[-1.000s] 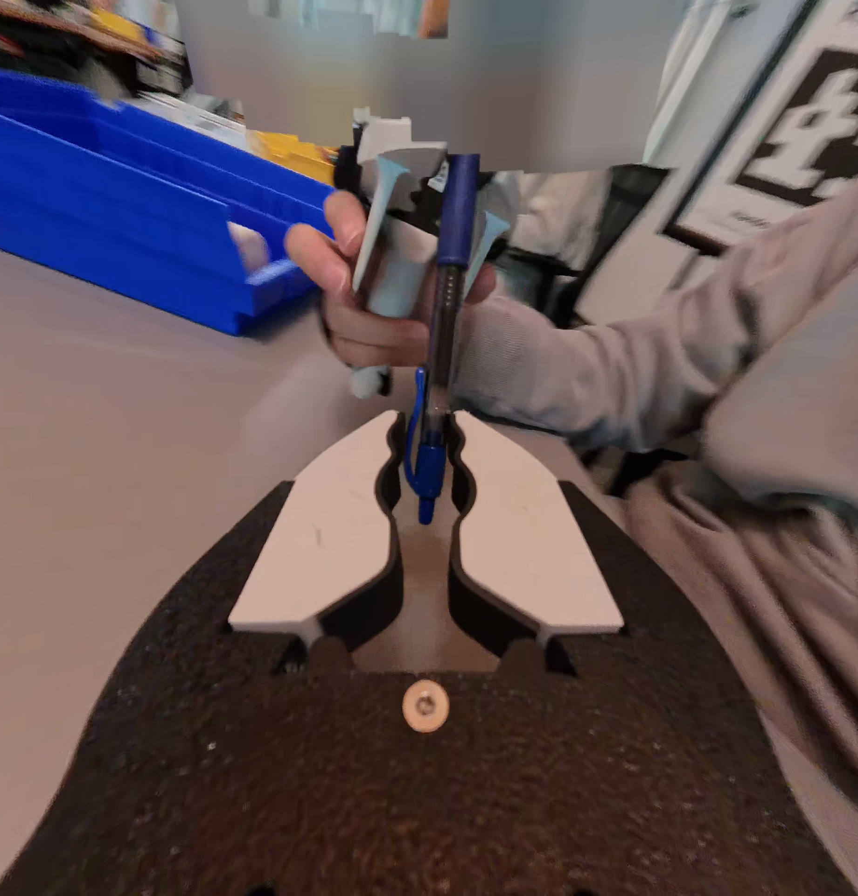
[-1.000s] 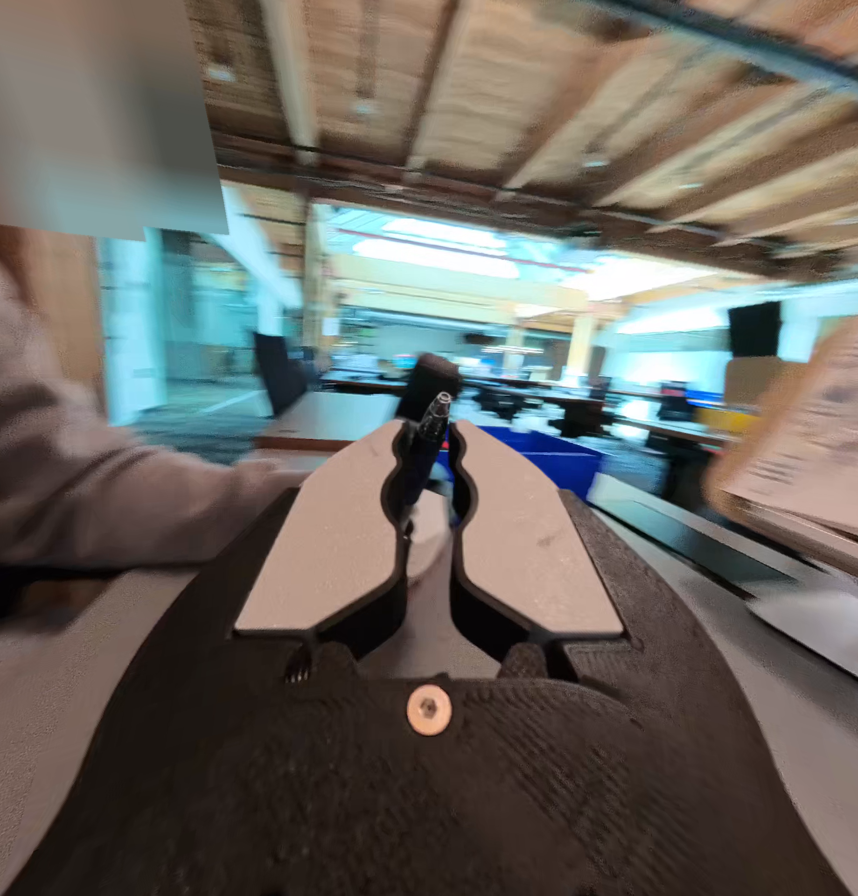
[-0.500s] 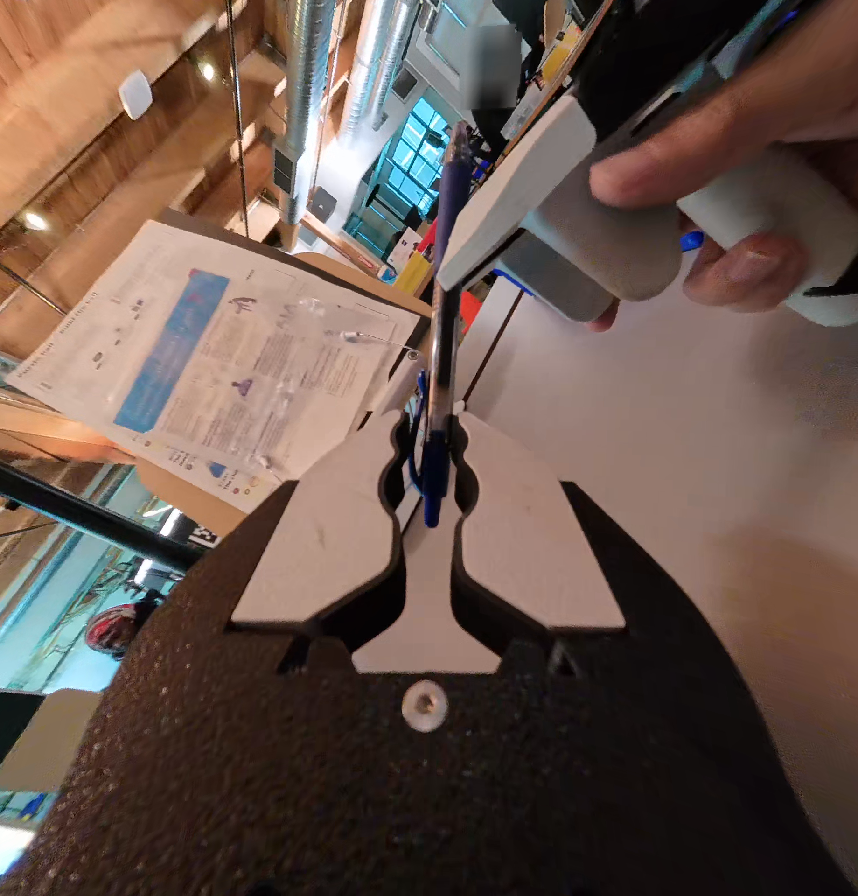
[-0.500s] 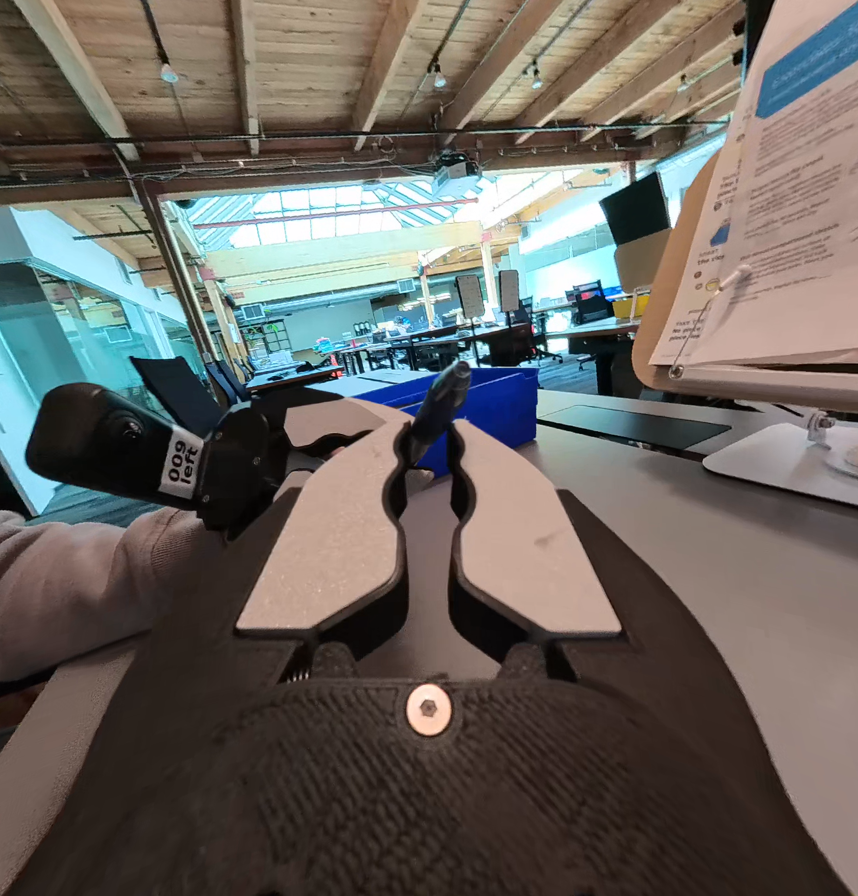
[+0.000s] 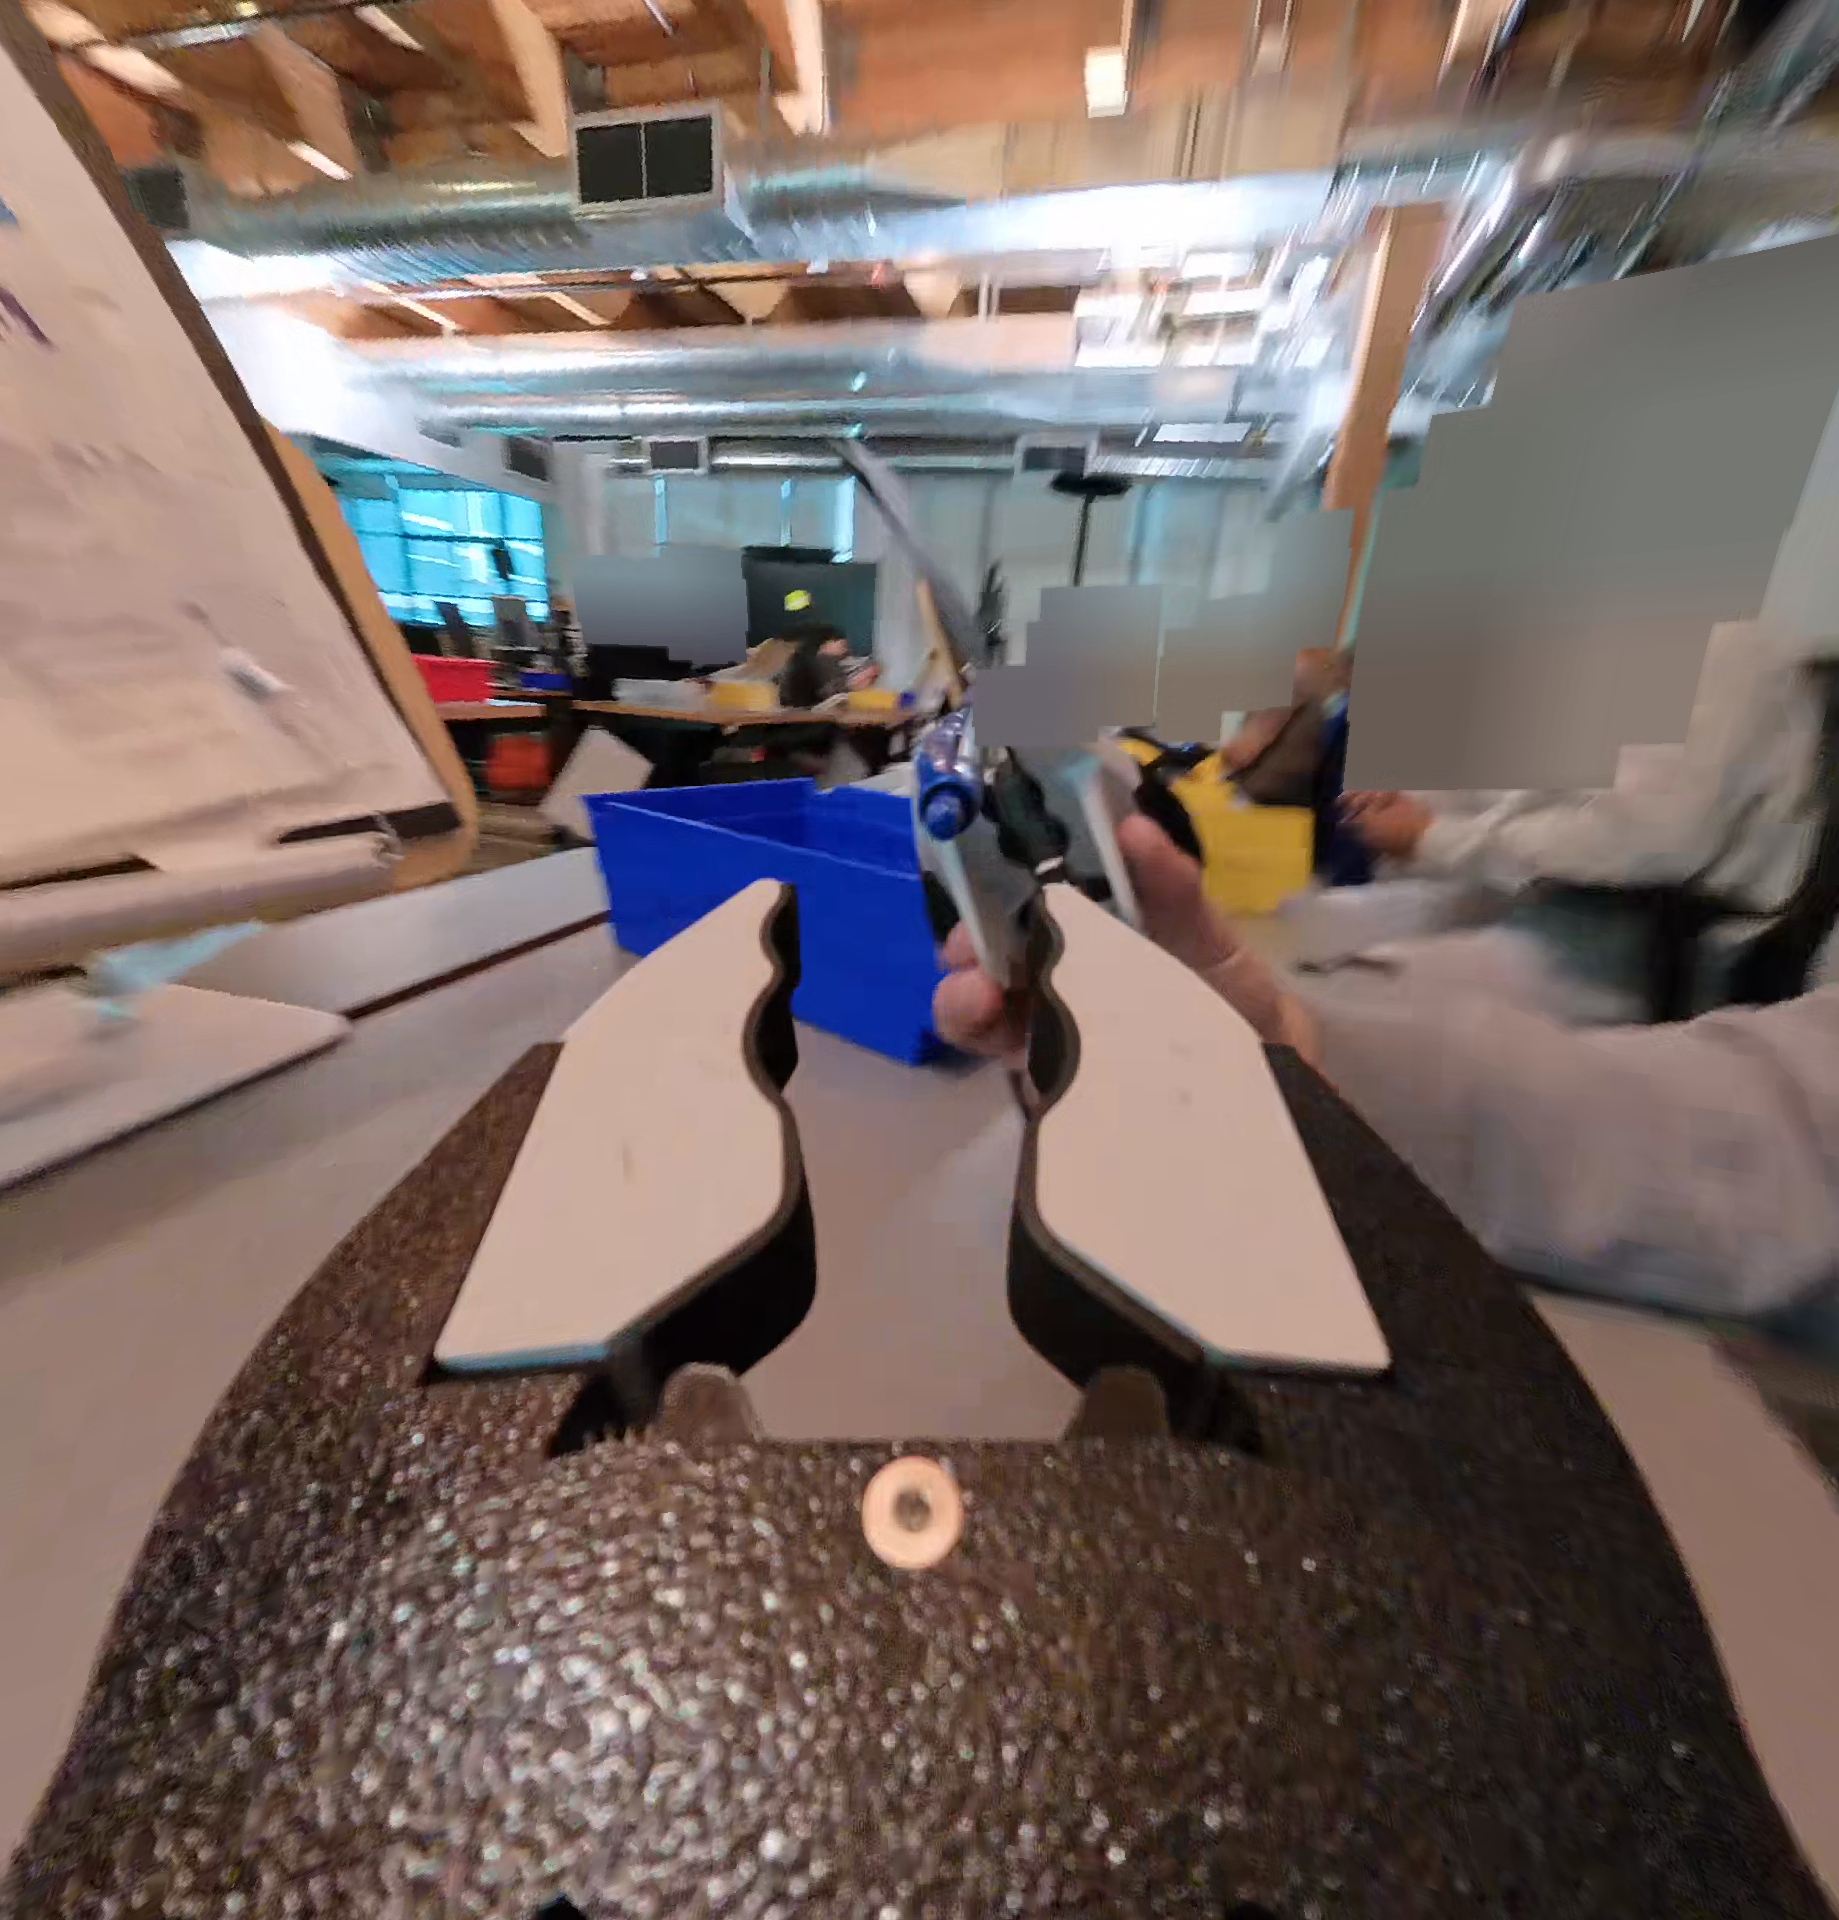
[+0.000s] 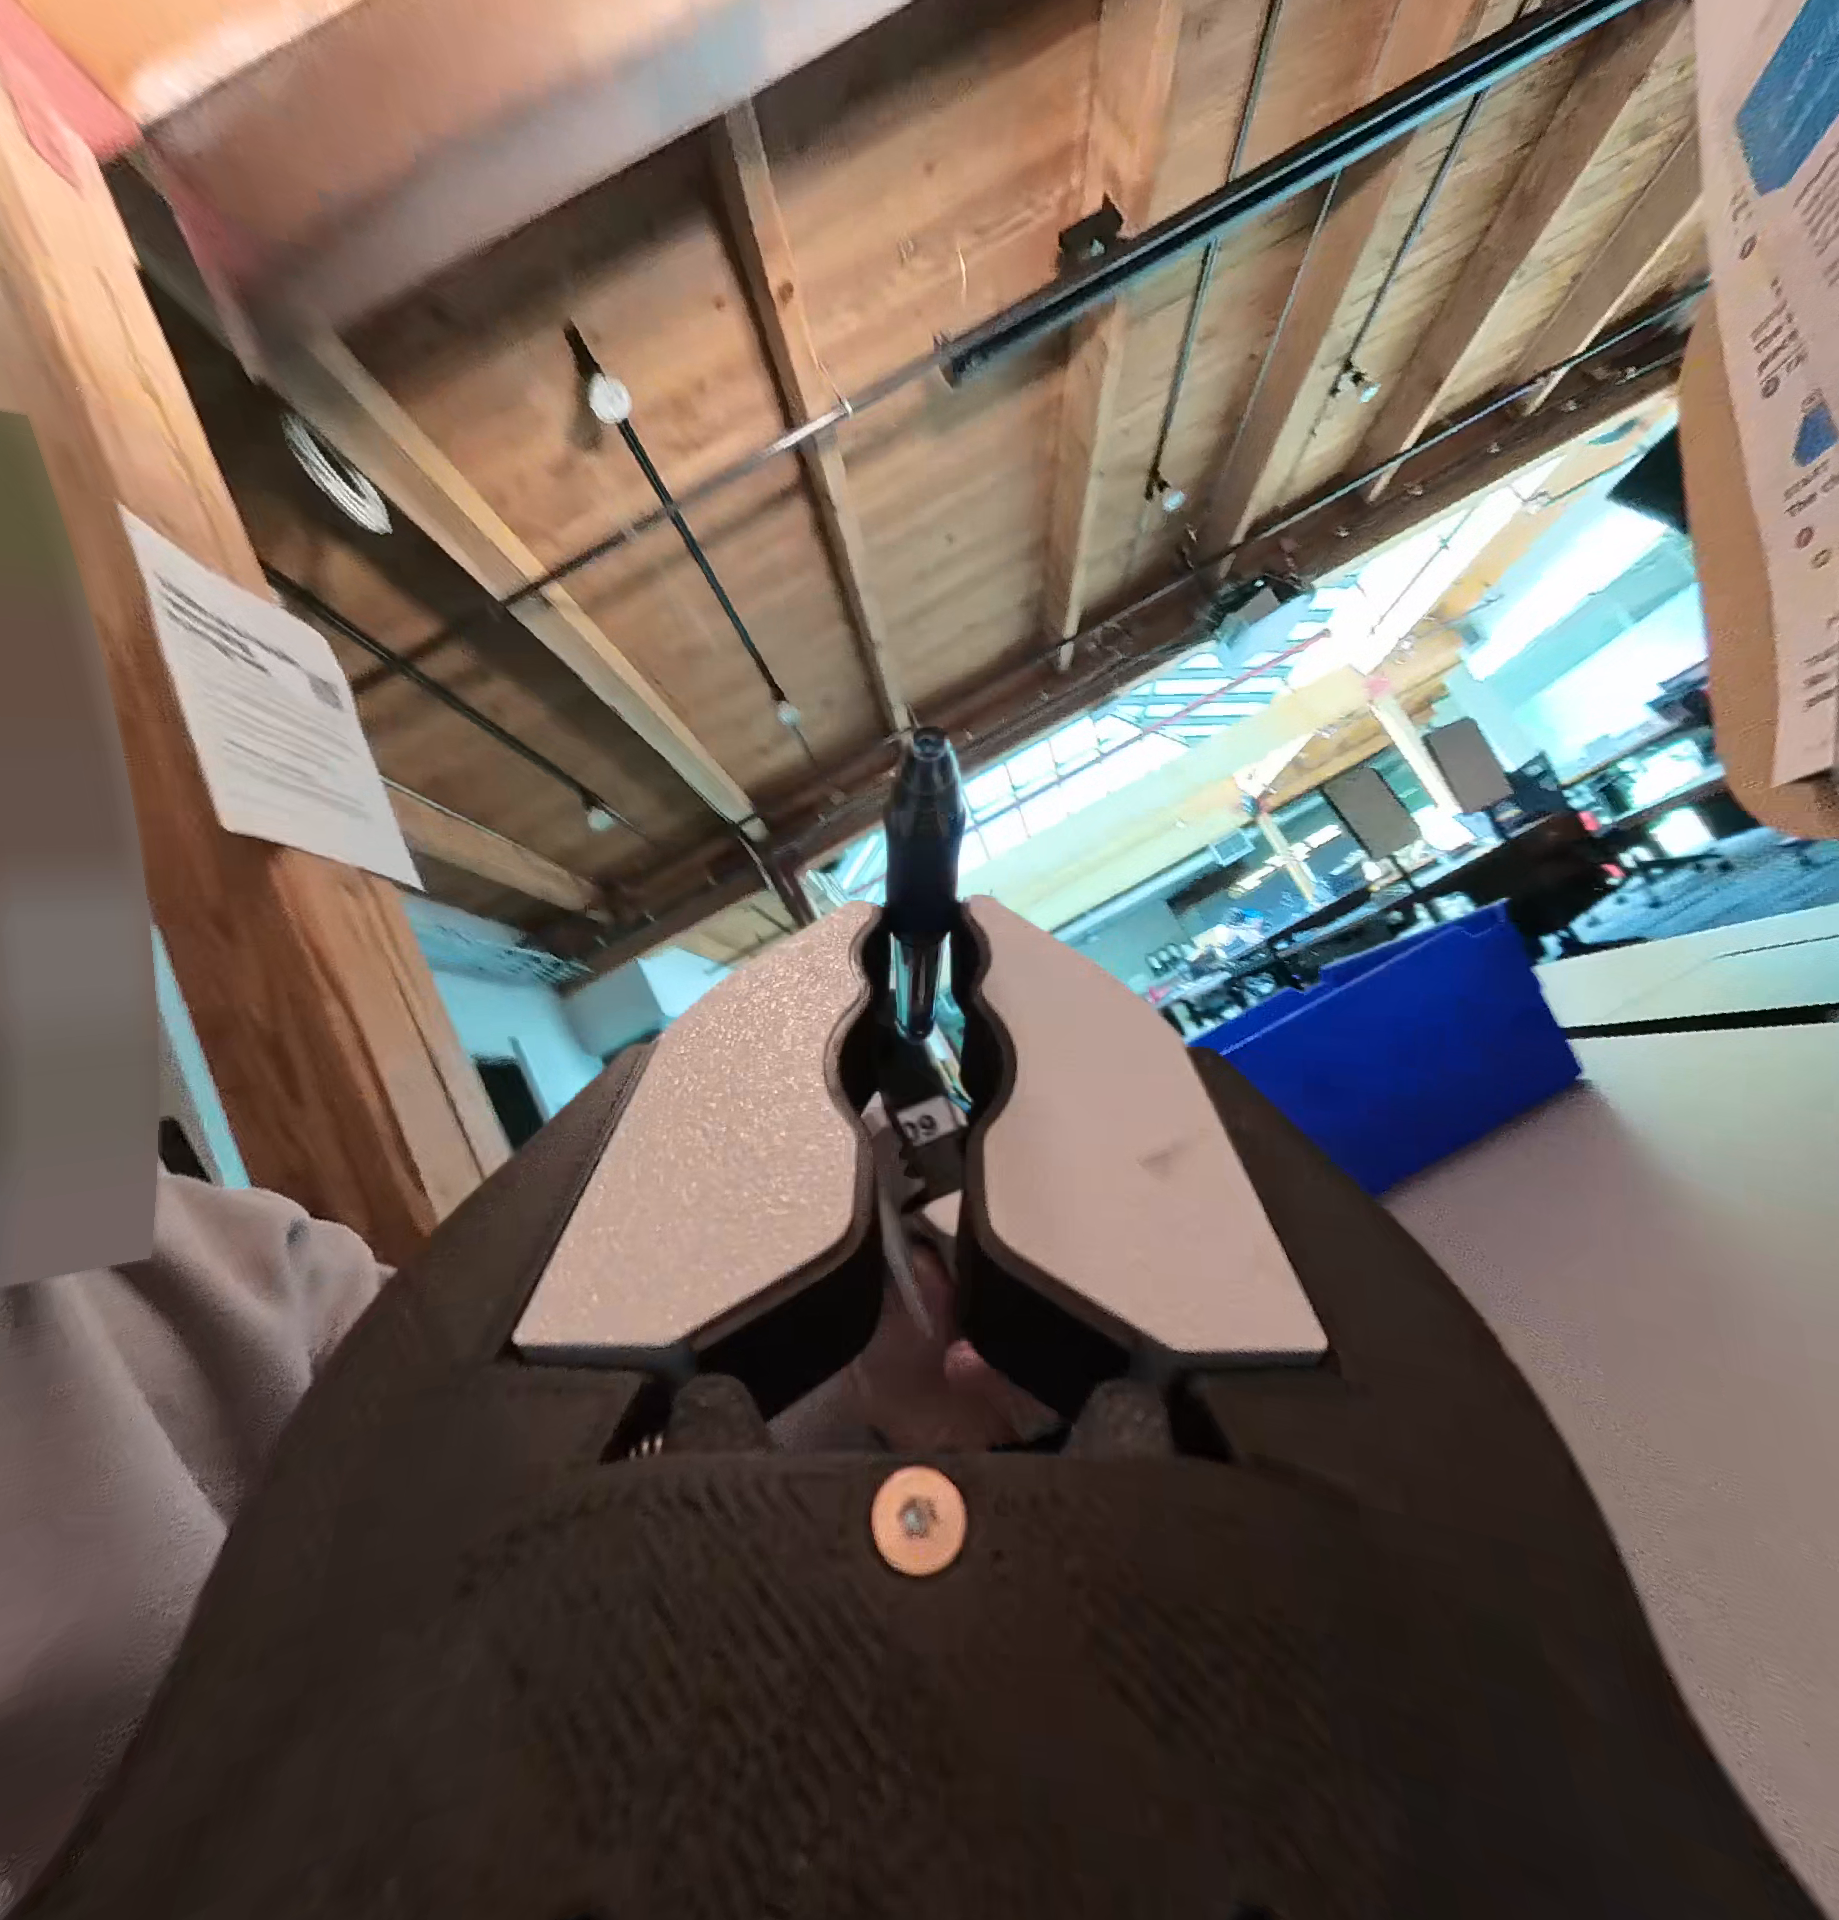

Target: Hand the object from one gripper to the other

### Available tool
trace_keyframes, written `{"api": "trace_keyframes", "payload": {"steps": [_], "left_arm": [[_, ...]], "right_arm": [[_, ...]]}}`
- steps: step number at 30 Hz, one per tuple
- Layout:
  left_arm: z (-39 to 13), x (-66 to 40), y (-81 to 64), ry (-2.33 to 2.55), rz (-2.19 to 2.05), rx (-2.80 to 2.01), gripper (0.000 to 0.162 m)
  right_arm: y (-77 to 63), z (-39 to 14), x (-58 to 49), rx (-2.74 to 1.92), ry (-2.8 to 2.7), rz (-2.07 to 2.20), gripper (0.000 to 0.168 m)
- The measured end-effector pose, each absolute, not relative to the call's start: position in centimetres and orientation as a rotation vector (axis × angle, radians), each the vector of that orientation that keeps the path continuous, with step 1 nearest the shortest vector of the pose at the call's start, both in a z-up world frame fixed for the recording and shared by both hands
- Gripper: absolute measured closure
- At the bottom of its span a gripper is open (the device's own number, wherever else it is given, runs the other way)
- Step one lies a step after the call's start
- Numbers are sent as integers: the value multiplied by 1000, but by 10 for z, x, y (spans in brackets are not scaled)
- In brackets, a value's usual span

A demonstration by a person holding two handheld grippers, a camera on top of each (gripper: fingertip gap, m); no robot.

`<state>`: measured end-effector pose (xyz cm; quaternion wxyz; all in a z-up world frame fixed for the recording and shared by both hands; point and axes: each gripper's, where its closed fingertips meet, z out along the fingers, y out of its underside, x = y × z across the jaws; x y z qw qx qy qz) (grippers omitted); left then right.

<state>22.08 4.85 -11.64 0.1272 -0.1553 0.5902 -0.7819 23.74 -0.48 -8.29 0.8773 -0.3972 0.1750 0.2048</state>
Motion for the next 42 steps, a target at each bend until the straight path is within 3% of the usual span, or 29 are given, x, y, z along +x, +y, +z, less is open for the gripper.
{"api": "trace_keyframes", "payload": {"steps": [5, 9, 12, 14, 16, 19, 23, 29, 32, 38, 40, 42], "left_arm": [[-110, 207, 41, 1740, -2595, -502, 125], [-105, 211, 45, 1678, -2689, -579, 152], [-107, 214, 49, 1695, -2632, -568, 151], [-105, 221, 56, 1650, -2528, -590, 152], [-105, 235, 69, 1593, -2377, -666, 152], [-112, 250, 84, 1617, -2081, -693, 151], [-115, 246, 76, 1705, -1895, -605, 151], [-121, 231, 55, 1847, -1852, -472, 151], [-121, 228, 51, 1867, -1877, -460, 151], [-104, 227, 59, 1717, -1976, -458, 151], [-102, 227, 59, 1685, -1987, -453, 133], [-107, 227, 55, 1722, -1994, -459, 128]], "right_arm": [[8, -89, 231, -908, 327, 353, 157], [16, -90, 222, -982, 264, 268, 157], [19, -97, 225, -1049, 273, 190, 156], [18, -108, 240, -1124, 341, 25, 142], [9, -115, 259, -1212, 385, -266, 109], [-3, -127, 277, -1457, 282, -854, 102], [-1, -135, 280, -1624, -46, -1529, 110], [4, -145, 285, -1693, -126, -1651, 133], [6, -154, 285, -1752, -170, -1593, 157], [25, -161, 273, -1766, -8, -1196, 157], [32, -158, 267, -1698, 117, -969, 157], [38, -157, 261, -1640, 207, -757, 157]]}}
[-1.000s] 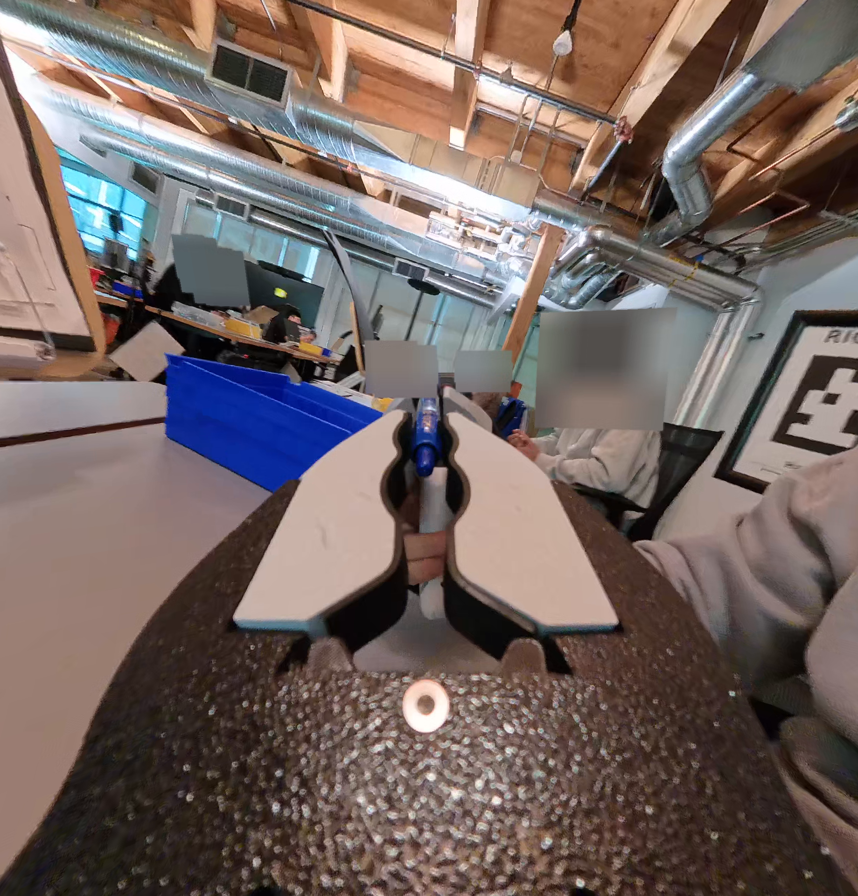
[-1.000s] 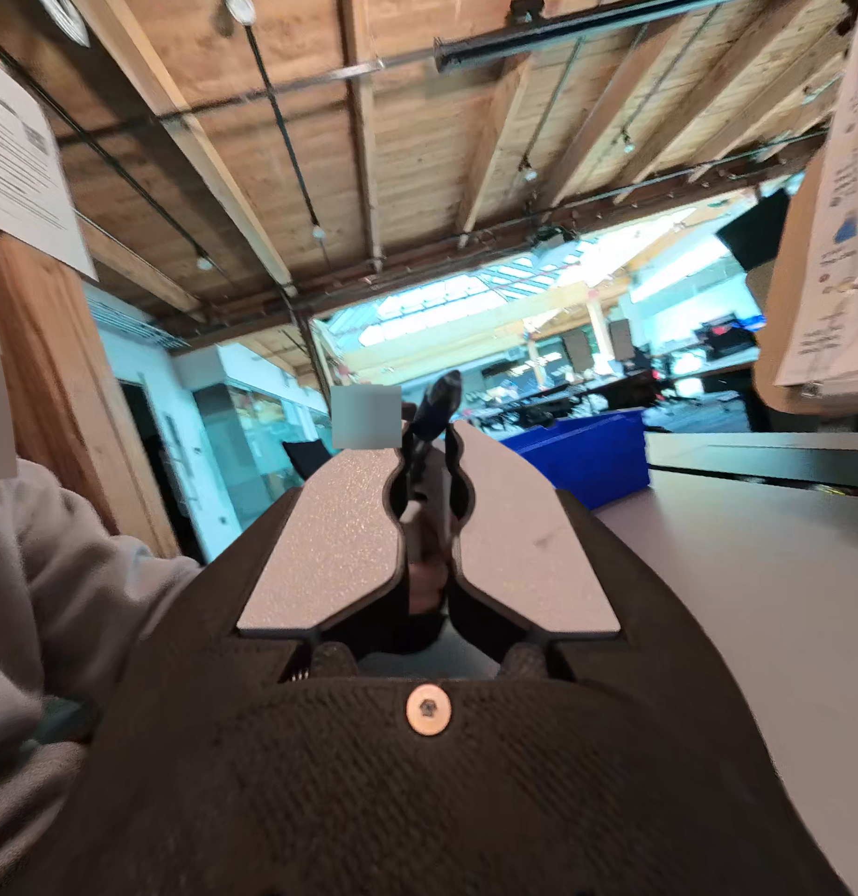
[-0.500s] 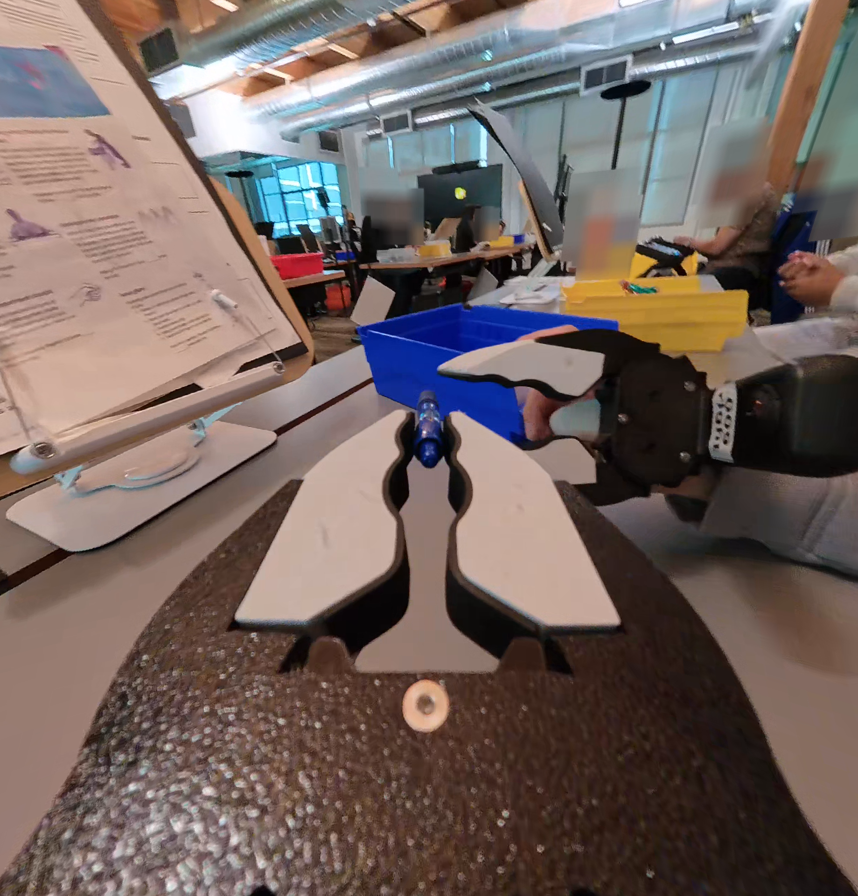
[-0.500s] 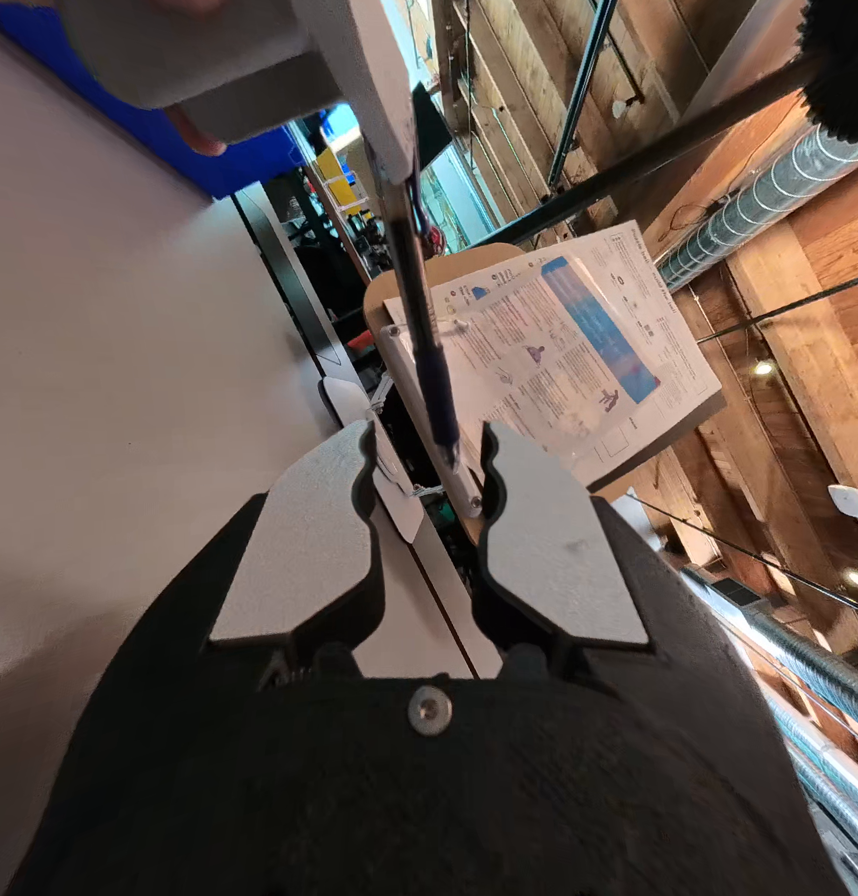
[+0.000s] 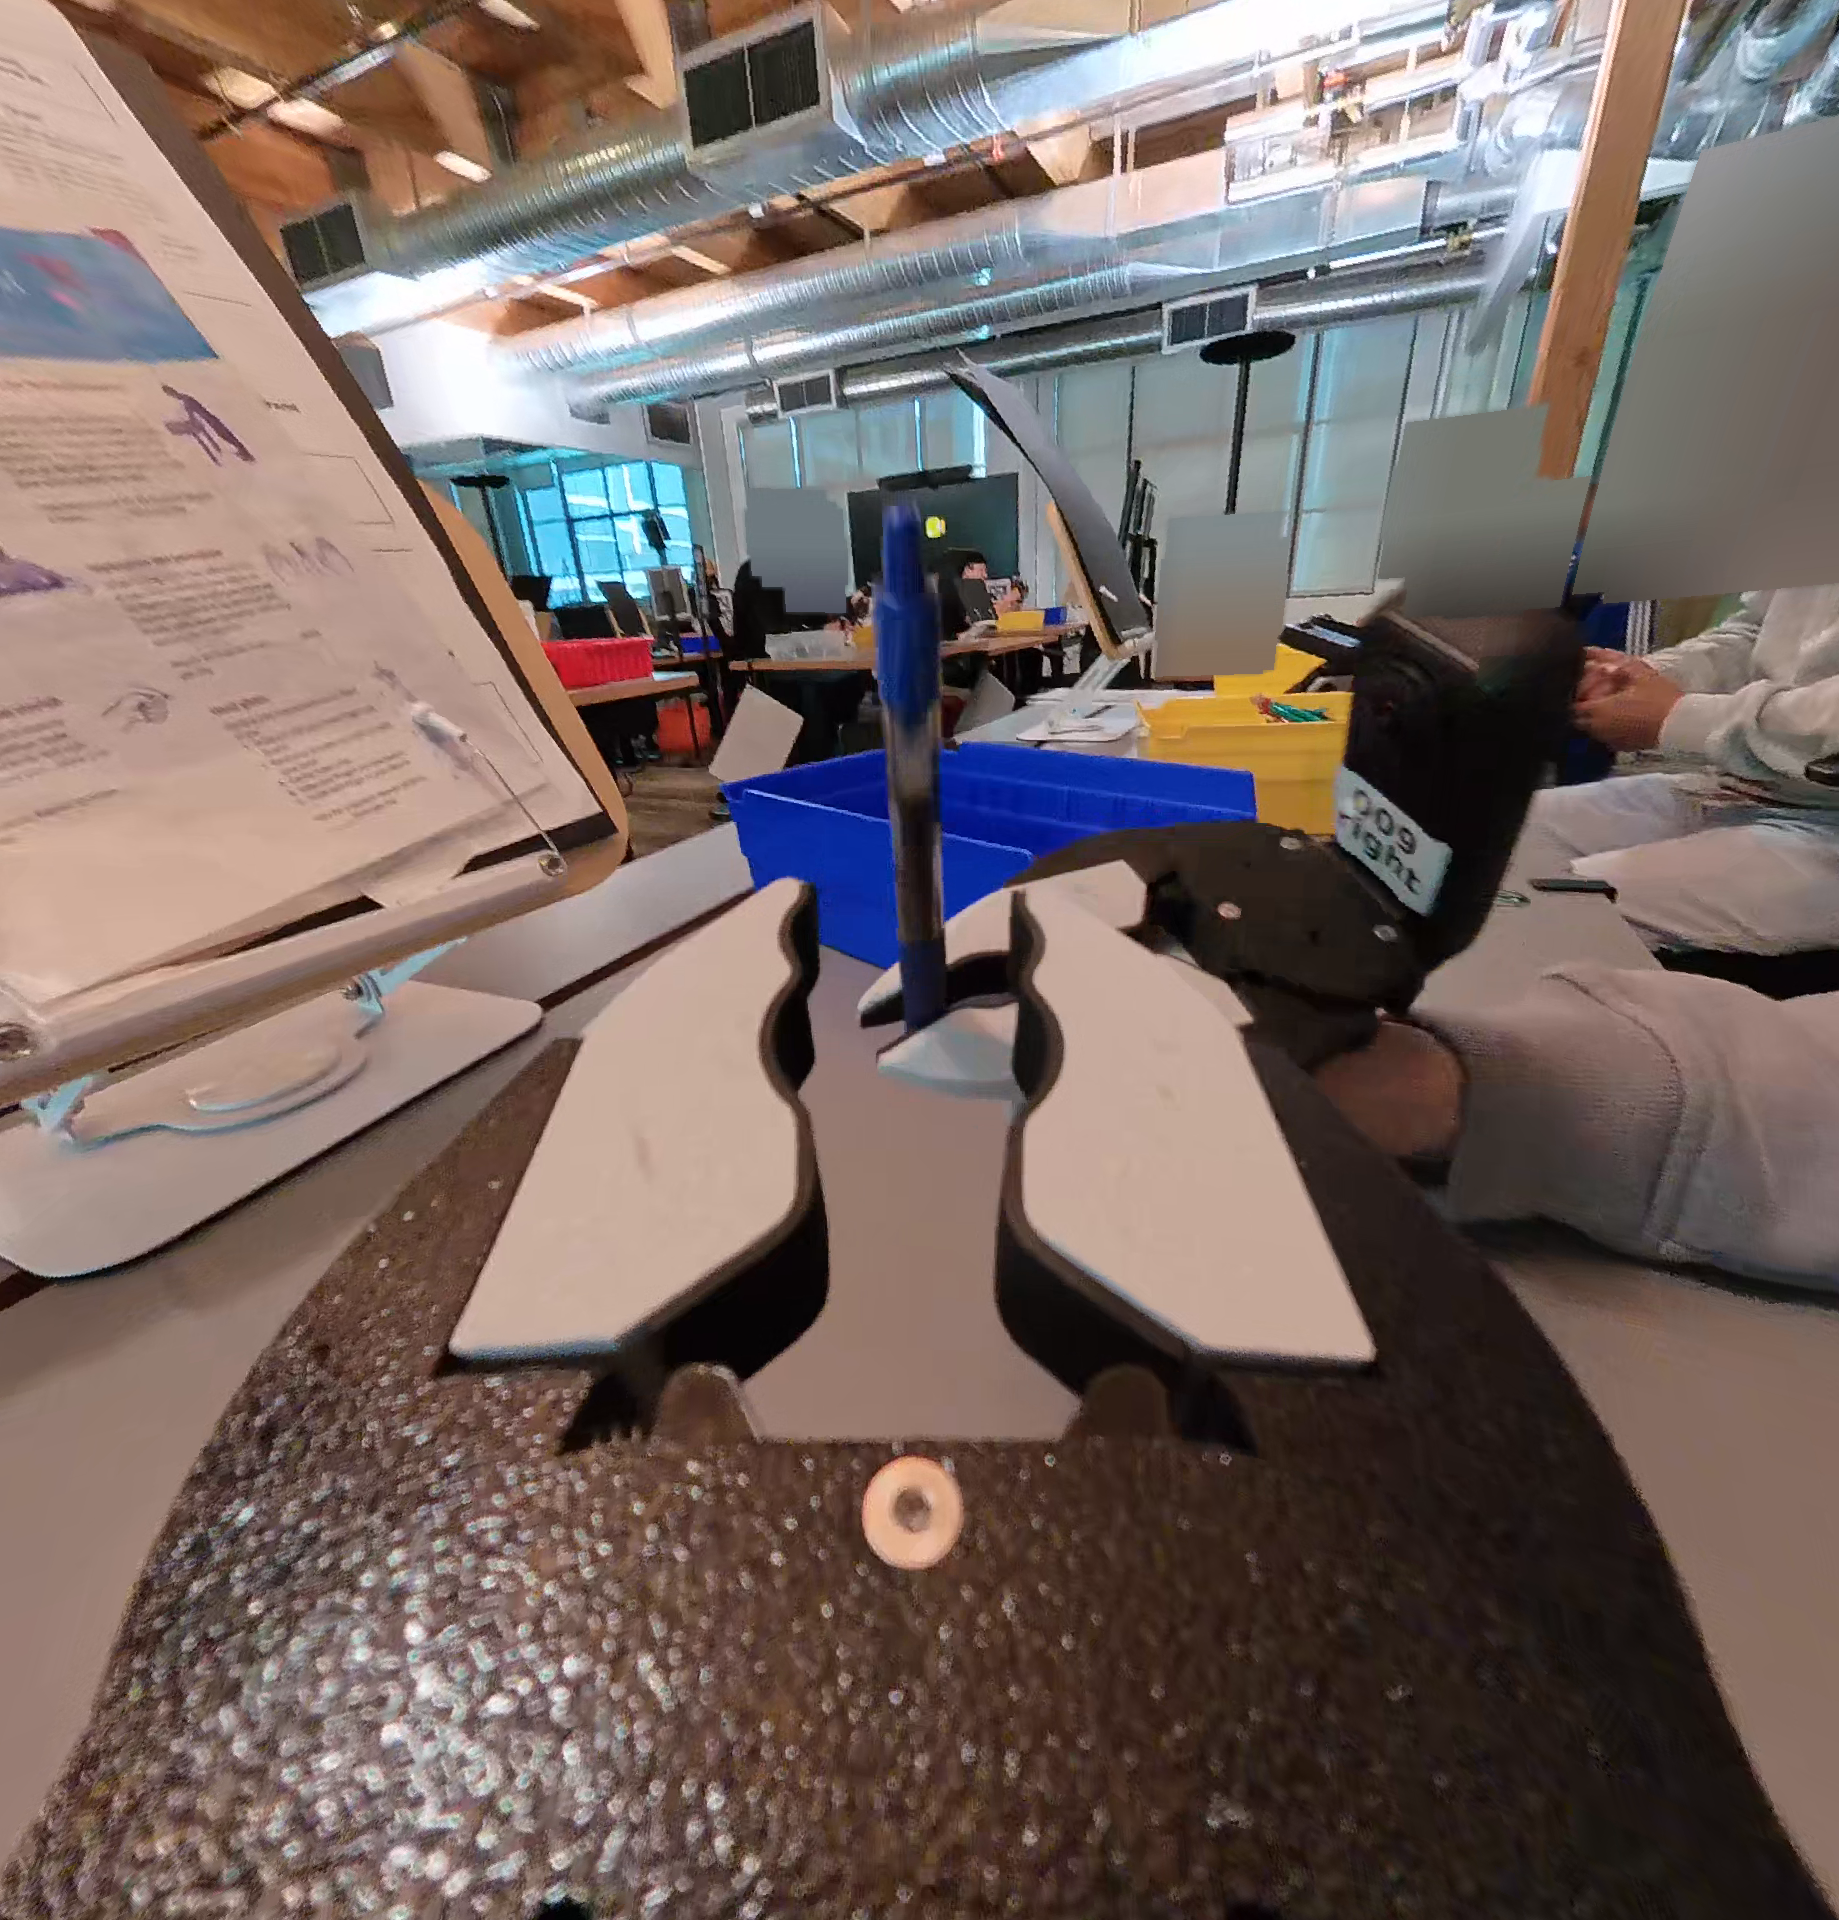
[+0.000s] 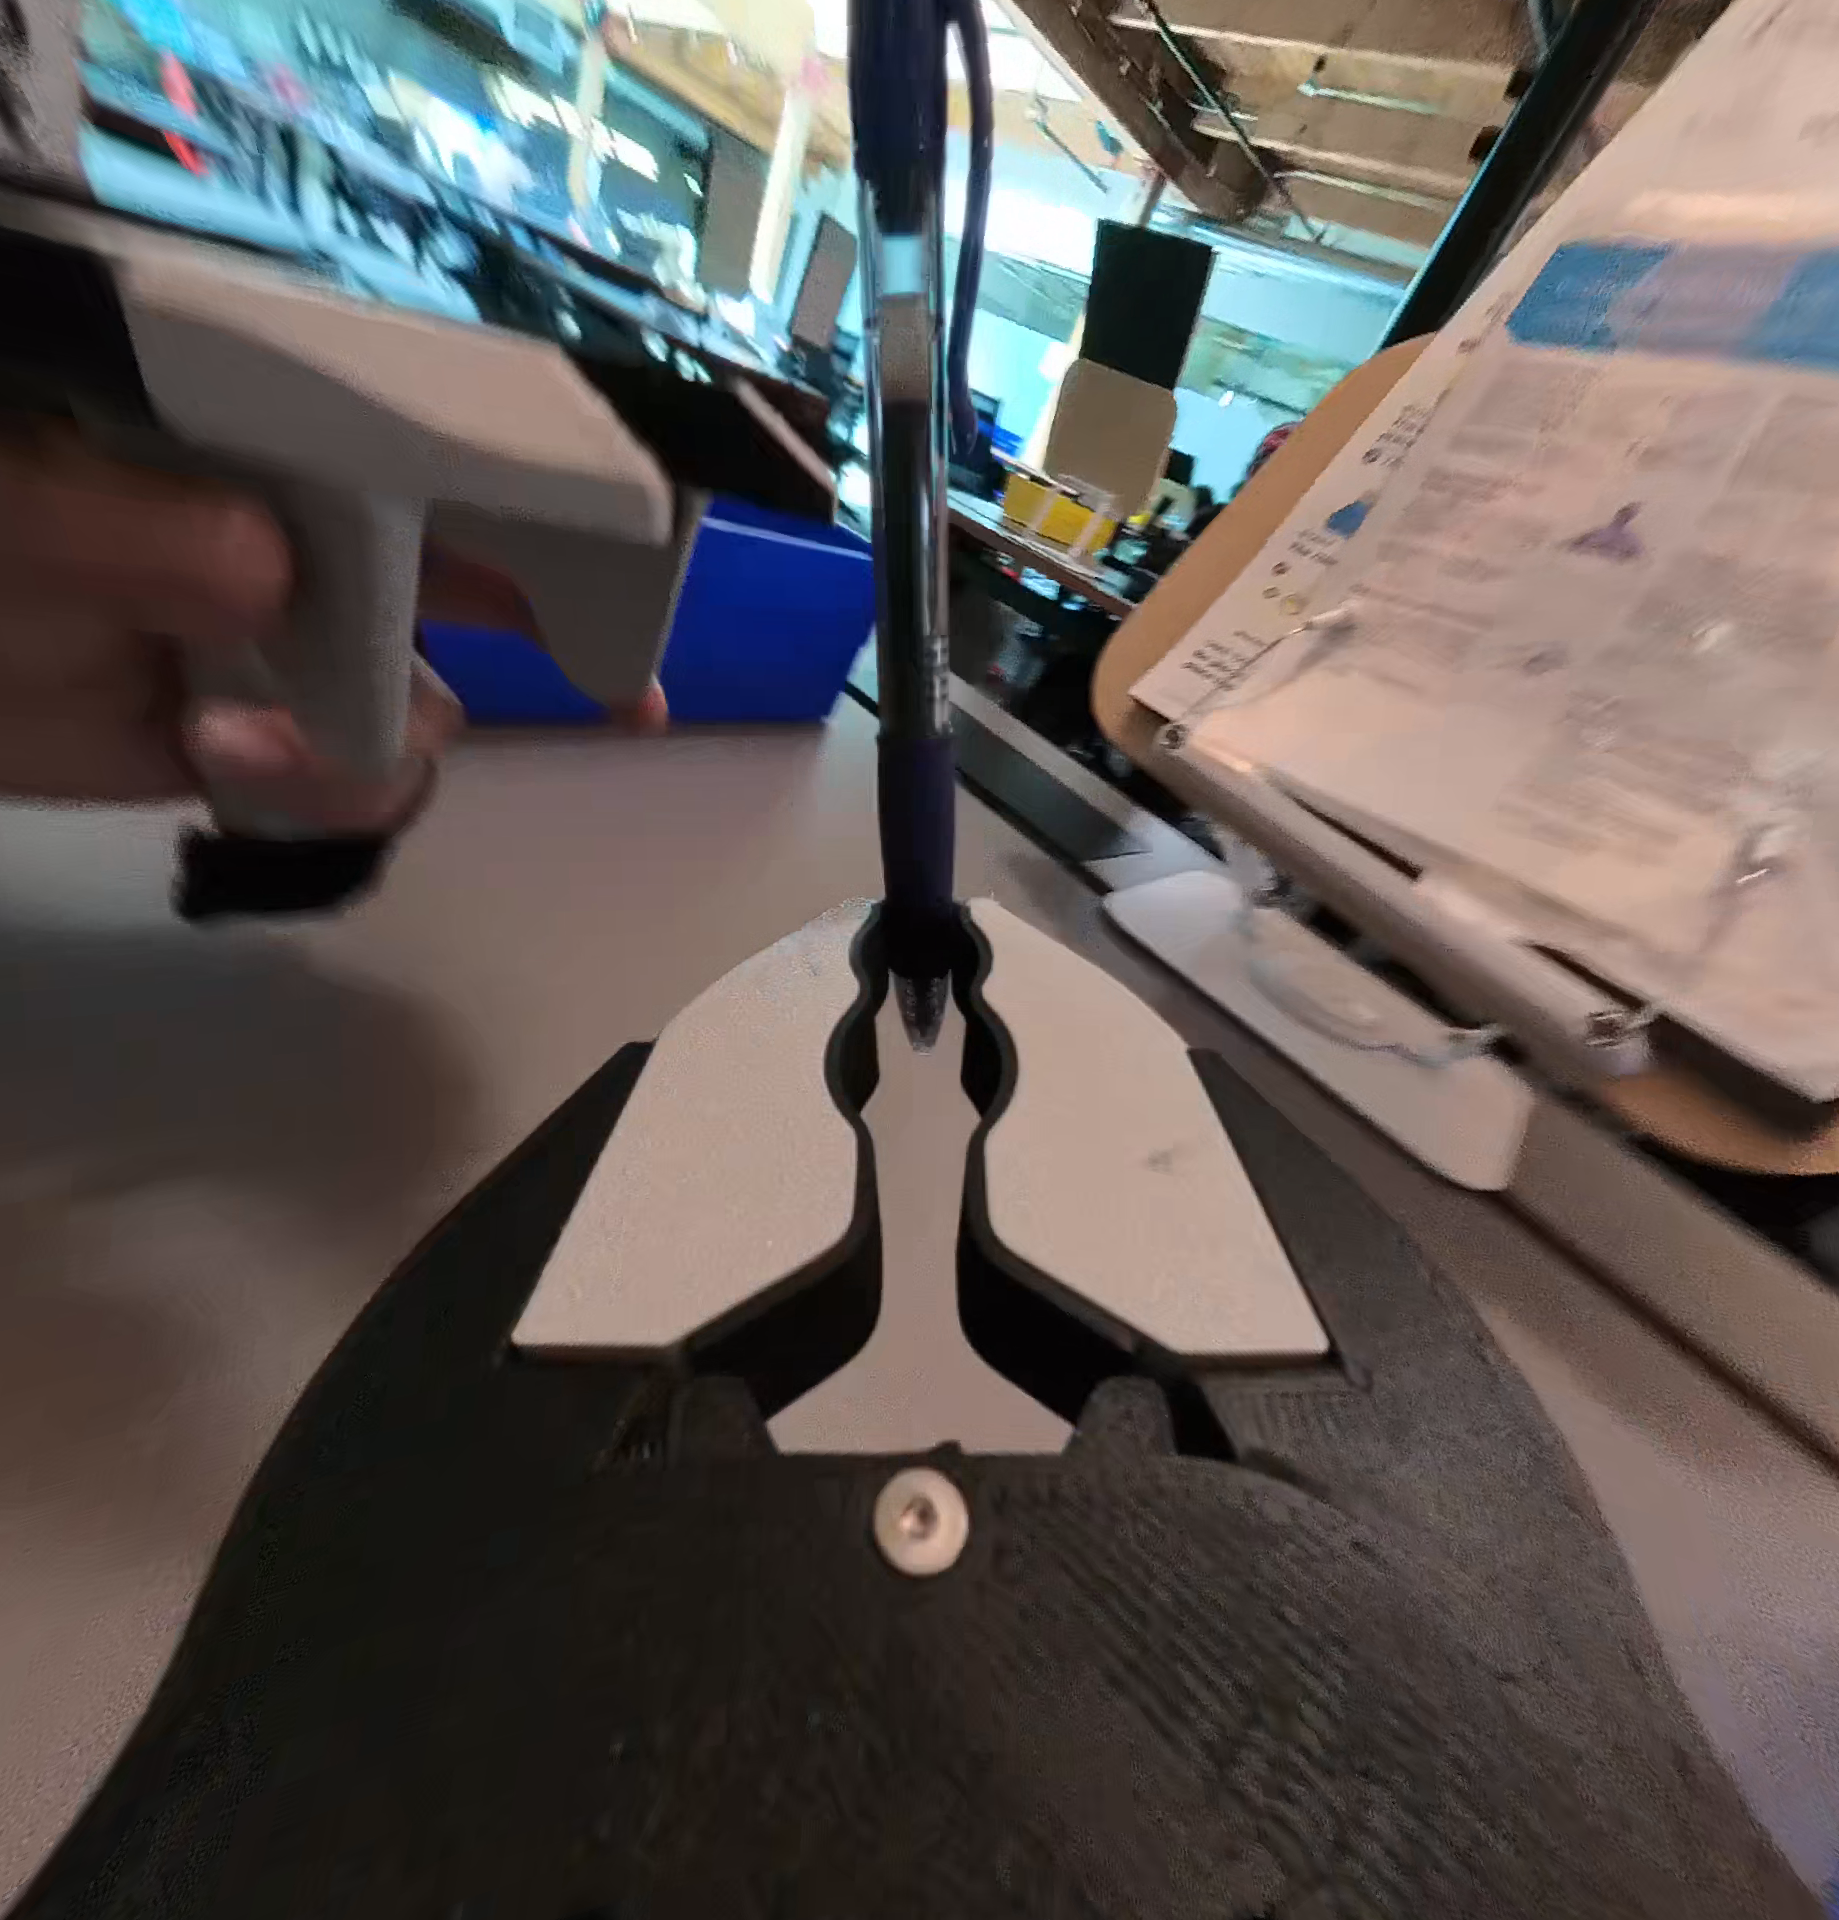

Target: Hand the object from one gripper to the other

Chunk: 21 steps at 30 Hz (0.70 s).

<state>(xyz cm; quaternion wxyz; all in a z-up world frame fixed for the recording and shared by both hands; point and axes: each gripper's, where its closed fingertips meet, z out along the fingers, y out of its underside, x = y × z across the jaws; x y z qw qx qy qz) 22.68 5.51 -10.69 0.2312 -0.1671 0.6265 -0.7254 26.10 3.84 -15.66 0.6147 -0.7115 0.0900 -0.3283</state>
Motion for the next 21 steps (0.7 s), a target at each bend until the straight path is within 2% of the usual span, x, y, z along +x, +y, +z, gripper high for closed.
{"api": "trace_keyframes", "payload": {"steps": [2, 6, 12, 15, 17, 18, 20, 21], "left_arm": [[-111, 226, 50, 1745, -2015, -474, 126], [-124, 229, 42, 1816, -2009, -529, 133], [-135, 231, 38, 1867, -2006, -567, 150], [-133, 228, 38, 1891, -1999, -523, 151], [-132, 229, 42, 1915, -1982, -529, 150], [-133, 228, 43, 1951, -1980, -518, 150], [-139, 219, 40, 2074, -2014, -467, 151], [-144, 213, 37, 2166, -2028, -449, 151]], "right_arm": [[45, -157, 254, -1613, 228, -618, 157], [56, -158, 242, -1597, 222, -501, 157], [65, -161, 234, -1623, 189, -496, 157], [63, -158, 229, -1601, 121, -492, 156], [57, -151, 223, -1557, 82, -404, 127], [53, -147, 219, -1544, 90, -308, 120], [44, -134, 217, -1468, 137, -122, 113], [39, -124, 215, -1404, 149, -52, 115]]}}
